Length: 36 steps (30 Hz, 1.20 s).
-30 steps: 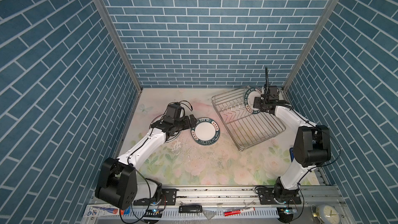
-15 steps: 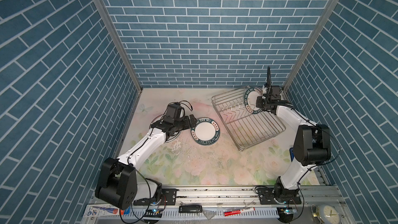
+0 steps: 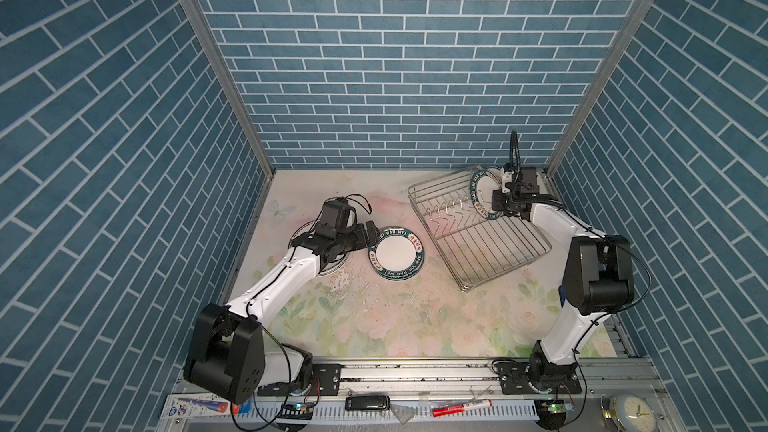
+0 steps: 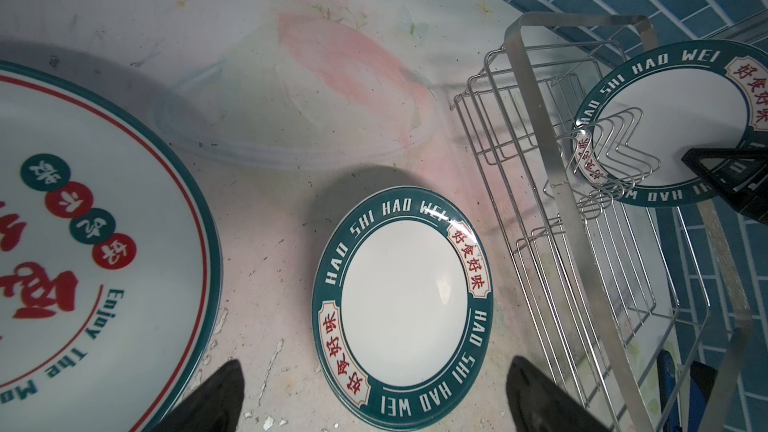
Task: Unload the plates from the dish rack
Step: 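Grasp the green-rimmed plate rim with the right gripper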
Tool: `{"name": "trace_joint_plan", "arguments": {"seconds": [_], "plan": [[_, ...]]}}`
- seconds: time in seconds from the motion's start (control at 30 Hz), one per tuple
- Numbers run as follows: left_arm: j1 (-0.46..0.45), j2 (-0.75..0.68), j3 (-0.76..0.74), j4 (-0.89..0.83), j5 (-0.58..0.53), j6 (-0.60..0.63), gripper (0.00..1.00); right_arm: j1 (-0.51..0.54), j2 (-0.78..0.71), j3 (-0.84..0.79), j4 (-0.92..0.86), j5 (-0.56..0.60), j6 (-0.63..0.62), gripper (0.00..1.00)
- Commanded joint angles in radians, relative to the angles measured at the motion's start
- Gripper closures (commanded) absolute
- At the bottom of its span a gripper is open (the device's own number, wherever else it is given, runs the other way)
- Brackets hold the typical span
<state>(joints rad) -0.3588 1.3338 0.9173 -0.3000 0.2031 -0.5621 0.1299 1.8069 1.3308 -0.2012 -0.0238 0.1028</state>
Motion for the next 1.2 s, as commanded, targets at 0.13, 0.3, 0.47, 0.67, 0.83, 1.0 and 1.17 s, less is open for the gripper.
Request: {"name": "trace_joint_plan", "arguments": {"seconds": [0.13, 0.3, 0.47, 0.67, 0.83, 1.0, 1.17], "plan": [[-0.002, 0.043, 0.02, -0.016, 0.024, 0.004, 0.01, 0.002, -0.009, 0.016, 0.023, -0.03, -0.065, 0.86], [-0.002, 0.036, 0.009, 0.0, 0.028, 0.005, 0.01, 0.0, -0.032, -0.007, 0.046, -0.057, -0.096, 0.88], [-0.002, 0.03, 0.005, 0.005, 0.022, 0.005, 0.01, 0.001, -0.05, -0.01, 0.046, -0.047, -0.107, 0.94], [-0.002, 0.034, 0.005, 0.005, 0.019, 0.004, 0.01, 0.002, -0.059, -0.016, 0.044, -0.017, -0.131, 0.98], [-0.001, 0.034, -0.003, 0.012, -0.004, -0.009, 0.01, 0.001, -0.099, -0.05, 0.078, 0.039, -0.155, 0.99], [-0.001, 0.035, -0.004, -0.001, -0.035, -0.038, 0.01, 0.003, -0.15, -0.098, 0.143, 0.048, -0.164, 1.0], [-0.001, 0.037, 0.016, -0.034, -0.066, -0.004, 0.01, 0.016, -0.204, -0.134, 0.194, 0.079, -0.173, 1.0]]}}
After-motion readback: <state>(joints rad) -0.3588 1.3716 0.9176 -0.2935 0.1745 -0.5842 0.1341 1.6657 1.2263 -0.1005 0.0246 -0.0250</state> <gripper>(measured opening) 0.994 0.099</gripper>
